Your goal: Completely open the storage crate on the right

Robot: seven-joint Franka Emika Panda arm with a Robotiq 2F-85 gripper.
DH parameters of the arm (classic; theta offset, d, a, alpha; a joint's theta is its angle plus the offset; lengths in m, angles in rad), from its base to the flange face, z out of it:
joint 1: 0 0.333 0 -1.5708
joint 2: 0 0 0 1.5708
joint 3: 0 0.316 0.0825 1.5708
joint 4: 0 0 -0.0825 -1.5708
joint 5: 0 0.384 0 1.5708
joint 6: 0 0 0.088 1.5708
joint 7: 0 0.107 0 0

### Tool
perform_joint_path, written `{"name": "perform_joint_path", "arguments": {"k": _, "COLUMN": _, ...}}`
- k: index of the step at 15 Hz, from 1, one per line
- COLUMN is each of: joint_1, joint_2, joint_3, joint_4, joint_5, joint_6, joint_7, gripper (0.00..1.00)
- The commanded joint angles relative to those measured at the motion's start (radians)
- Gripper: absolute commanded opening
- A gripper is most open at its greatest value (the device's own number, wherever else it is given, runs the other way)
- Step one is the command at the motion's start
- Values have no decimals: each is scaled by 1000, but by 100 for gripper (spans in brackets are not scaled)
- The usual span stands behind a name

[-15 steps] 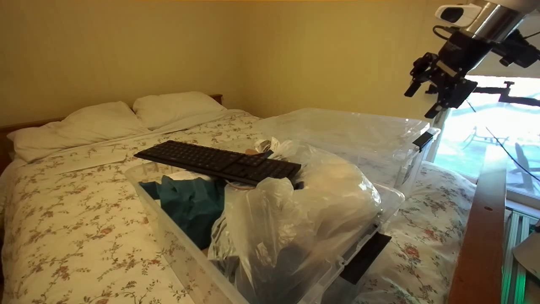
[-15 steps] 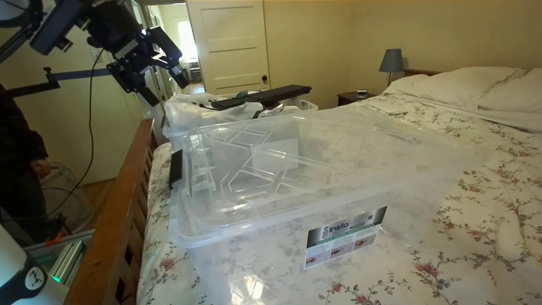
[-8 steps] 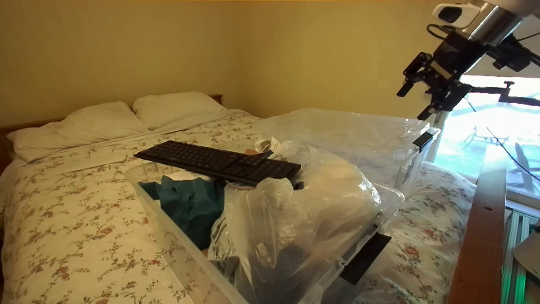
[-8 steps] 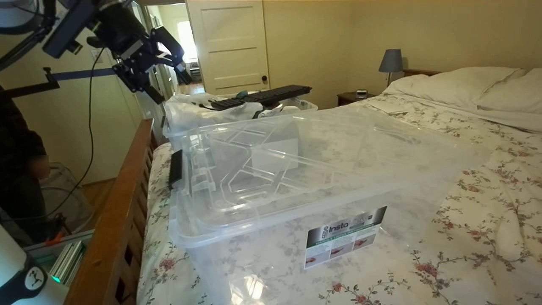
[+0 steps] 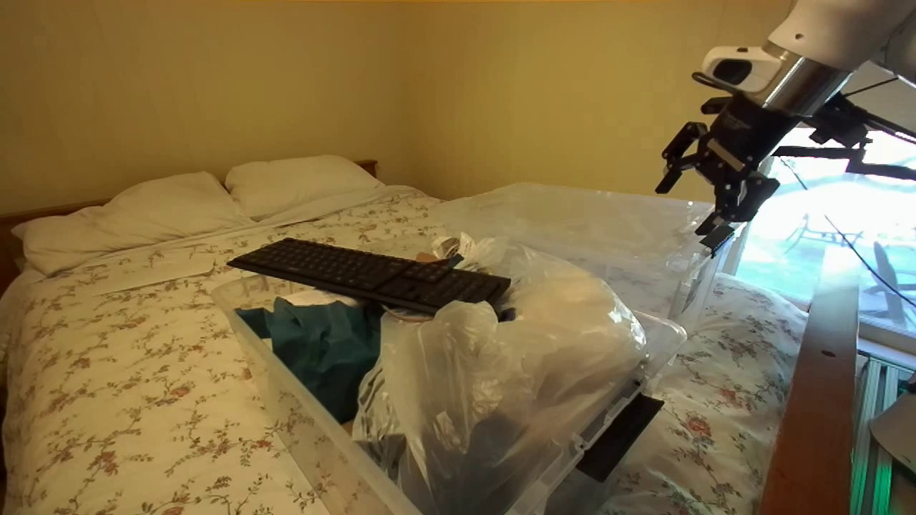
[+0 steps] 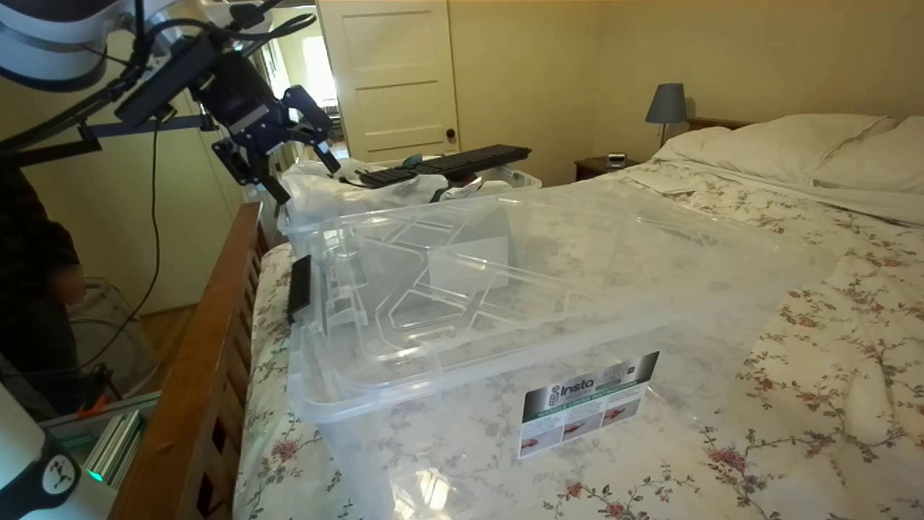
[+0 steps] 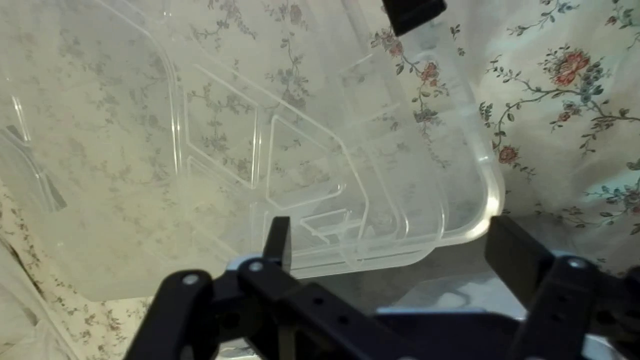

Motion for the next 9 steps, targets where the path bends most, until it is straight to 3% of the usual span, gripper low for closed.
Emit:
{"name": "perform_joint_path", "arguments": {"k": 1, "joint_1": 1, "joint_2": 88, "joint_3": 16, "joint_4": 2, "joint_5": -26, "joint_6": 66, "joint_7": 5, "gripper": 100}}
{"name": "perform_joint_path", "arguments": {"k": 6, "joint_1": -66, "joint_2": 187, "joint_3": 37, "joint_4": 0, "joint_5": -72, "joint_6": 86, "joint_7": 60, "gripper": 100}}
{"name": "perform_joint_path", "arguments": {"k": 7, "joint_1": -23, "joint_2": 150, "joint_3": 12, "joint_4": 0, "joint_5": -32, "joint_6": 70, "joint_7": 23, "gripper": 100}}
{"name": "perform_joint_path", "arguments": {"k": 9, "joint_1": -44, "joint_2": 178, "joint_3": 13, "joint_4": 1, "joint_5": -45, "joint_6": 70, "joint_7": 32, "gripper": 100}}
